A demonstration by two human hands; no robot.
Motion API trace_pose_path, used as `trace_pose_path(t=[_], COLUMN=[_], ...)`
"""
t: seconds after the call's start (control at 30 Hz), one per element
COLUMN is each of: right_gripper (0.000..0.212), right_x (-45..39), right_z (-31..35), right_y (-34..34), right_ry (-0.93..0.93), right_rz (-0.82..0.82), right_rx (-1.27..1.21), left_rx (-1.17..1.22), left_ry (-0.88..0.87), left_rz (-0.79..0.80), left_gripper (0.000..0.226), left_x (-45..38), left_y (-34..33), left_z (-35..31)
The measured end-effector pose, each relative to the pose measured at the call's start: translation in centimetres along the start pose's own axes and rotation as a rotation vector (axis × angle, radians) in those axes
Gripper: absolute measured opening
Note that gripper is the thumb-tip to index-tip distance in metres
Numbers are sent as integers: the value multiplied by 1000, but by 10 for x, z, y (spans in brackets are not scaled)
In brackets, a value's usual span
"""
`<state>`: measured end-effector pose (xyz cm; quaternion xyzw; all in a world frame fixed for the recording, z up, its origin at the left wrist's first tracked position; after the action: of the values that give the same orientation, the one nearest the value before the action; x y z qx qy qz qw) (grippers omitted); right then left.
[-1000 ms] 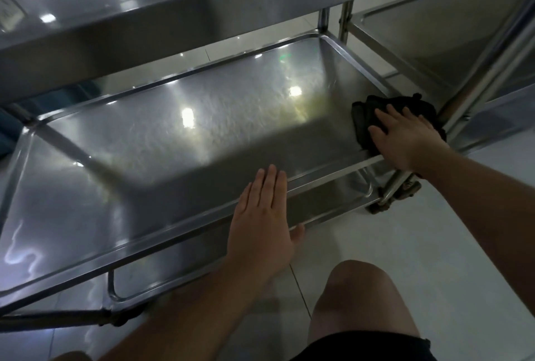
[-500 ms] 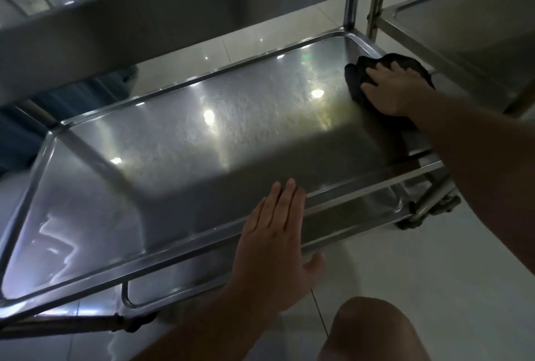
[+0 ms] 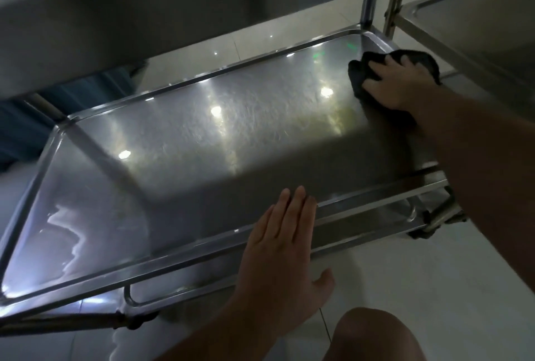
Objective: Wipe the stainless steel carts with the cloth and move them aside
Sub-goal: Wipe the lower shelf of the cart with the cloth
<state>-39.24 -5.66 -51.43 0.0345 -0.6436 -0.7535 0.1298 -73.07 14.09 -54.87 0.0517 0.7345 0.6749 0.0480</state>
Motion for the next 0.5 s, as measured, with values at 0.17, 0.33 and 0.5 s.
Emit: trace_pose_path(t=[0.17,0.33,0.5], right_gripper=[65,74,68], right_x=[13,95,51], right_z=[92,90,-5], right_y=[-23,-42,-17], right_ry=[305,648,291], right_rz=[18,143,8], right_rx=[43,15,53], left_rx=[-29,3,14], left_ry=[8,-11,5], left_rz=[-3,0,-21], left_gripper=[105,99,84], left_x=[-1,-2,-1], left_y=[0,1,1], left_z=[0,-3,-6])
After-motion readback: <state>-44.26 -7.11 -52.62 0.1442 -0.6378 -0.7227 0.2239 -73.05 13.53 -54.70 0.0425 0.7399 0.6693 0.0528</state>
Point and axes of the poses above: each hand's wrist, its own x-axis away from the middle knuckle, its own y-axis out of the back of the hand, z = x × y, the point moved 2 cm from there along -x, towards the middle knuckle, and after that the axes turned 1 degree about y, right-handed, at the moved point
